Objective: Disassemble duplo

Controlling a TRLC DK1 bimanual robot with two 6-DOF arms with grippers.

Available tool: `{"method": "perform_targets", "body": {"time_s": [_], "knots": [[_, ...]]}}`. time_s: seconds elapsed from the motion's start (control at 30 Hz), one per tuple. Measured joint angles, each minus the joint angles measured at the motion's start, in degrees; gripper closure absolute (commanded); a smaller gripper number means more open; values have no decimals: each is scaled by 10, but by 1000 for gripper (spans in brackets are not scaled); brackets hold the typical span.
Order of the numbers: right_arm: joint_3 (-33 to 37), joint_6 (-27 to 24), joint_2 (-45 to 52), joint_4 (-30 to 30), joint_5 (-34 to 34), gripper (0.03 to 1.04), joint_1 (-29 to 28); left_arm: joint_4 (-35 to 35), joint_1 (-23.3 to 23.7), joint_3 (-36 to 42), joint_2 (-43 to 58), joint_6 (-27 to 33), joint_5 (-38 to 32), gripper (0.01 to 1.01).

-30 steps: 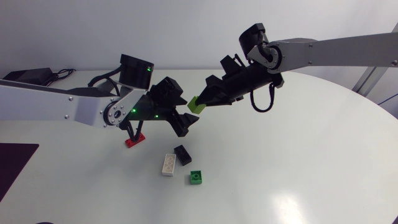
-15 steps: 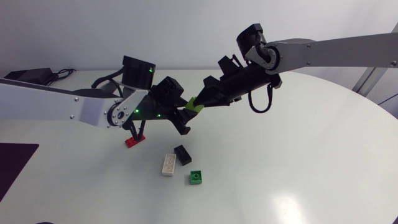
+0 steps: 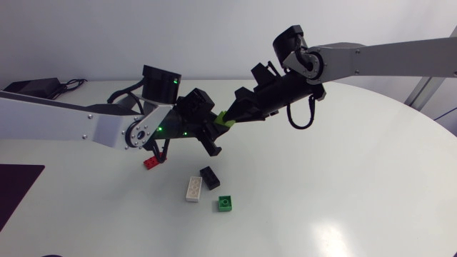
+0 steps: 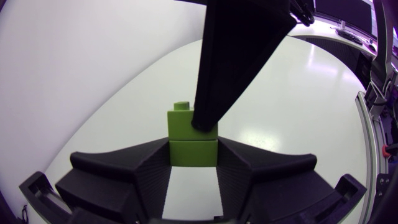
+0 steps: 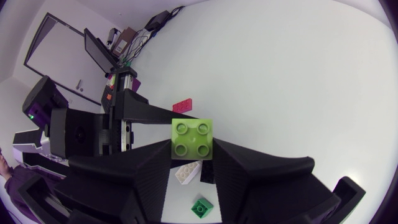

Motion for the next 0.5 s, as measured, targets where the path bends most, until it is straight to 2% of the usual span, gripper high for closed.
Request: {"method": "perform_targets", "body": {"time_s": [0.13,0.27,0.33,0.43,0.5], "knots": [[0,-8,0,-17,-9,803,0,2,-6,-12,-4,38,-2,774],[14,-8,0,-59,-44,803,-7,5,-31,-43,-12,82,-19,772],[29,-9,0,-61,-49,803,-11,4,-40,-54,-12,92,-26,769],[33,-25,-7,-60,-13,803,-25,4,-24,-56,-12,89,-30,754],[20,-44,-19,-49,49,803,-31,3,10,-50,-8,75,-30,738]]}}
